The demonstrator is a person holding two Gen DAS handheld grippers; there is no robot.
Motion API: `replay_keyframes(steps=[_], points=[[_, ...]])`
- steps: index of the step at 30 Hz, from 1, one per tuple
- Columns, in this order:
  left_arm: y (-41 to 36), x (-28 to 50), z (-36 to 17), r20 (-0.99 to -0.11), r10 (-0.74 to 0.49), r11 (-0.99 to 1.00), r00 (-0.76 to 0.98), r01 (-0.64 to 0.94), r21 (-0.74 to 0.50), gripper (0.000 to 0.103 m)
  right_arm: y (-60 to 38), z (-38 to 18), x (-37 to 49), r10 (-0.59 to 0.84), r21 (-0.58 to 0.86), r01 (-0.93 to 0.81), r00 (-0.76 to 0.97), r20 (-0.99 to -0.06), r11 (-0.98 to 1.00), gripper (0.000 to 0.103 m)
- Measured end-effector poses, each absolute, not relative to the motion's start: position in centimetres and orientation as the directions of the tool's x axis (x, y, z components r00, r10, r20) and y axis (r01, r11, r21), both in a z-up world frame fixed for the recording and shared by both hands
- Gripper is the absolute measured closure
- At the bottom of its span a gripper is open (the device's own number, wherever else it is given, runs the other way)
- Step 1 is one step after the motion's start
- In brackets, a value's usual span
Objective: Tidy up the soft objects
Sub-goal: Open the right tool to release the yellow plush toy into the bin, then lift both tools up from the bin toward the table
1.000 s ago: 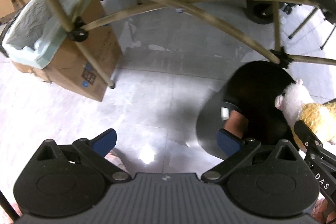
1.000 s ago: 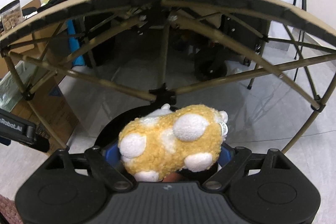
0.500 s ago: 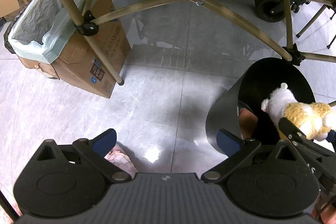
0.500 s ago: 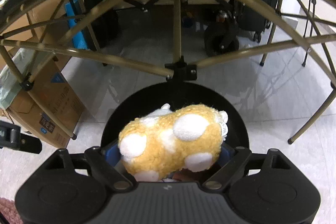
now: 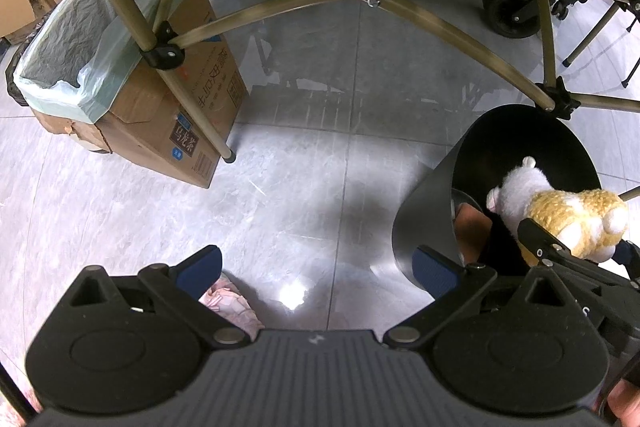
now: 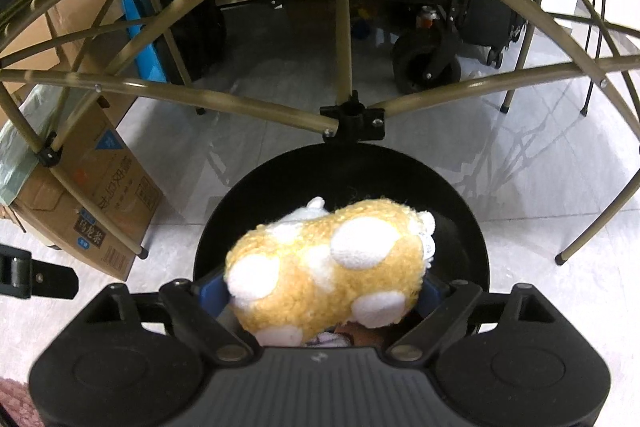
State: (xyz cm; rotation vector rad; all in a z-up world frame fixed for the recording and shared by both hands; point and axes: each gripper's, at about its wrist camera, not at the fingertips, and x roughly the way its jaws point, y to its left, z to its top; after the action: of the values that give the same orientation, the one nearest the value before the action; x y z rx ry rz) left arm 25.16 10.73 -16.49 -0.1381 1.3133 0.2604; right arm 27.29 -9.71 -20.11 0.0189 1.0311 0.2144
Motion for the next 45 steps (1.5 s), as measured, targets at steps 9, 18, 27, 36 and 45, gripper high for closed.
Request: replay_keyframes(steps=[9, 18, 27, 36, 45], points=[[10.5, 25.1, -16.6, -0.967, 0.110, 0.965, 0.230, -0.259, 0.048, 0.000, -10.0, -20.5, 27.4, 0.142, 0.093, -0.122, 0.496, -0.857, 0.988, 0.000], [10.4, 25.2, -16.5, -0.968, 0.108, 0.967, 0.228, -0.249, 0.049, 0.000, -10.0, -20.5, 27.3, 0.135, 0.087, -0.119, 0.492, -0.860, 0.989, 0.000], [10.4, 25.2, -16.5, -0.967, 0.106, 0.968, 0.231, -0.247, 0.047, 0.000, -10.0, -20.5, 27.3, 0.134, 0.087, -0.118, 0.489, -0.862, 0.989, 0.000], [9.9, 25.2, -15.6, -0.957, 0.119, 0.970, 0.264, -0.236, 0.056, 0.000, -10.6, -20.0, 27.0, 0.141, 0.098, -0.111, 0.500, -0.854, 0.989, 0.000], [8.9, 24.5, -13.8, -0.937, 0.099, 0.979, 0.335, -0.203, 0.031, 0.000, -11.6, -18.6, 25.9, 0.132, 0.082, -0.115, 0.558, -0.819, 0.990, 0.000]])
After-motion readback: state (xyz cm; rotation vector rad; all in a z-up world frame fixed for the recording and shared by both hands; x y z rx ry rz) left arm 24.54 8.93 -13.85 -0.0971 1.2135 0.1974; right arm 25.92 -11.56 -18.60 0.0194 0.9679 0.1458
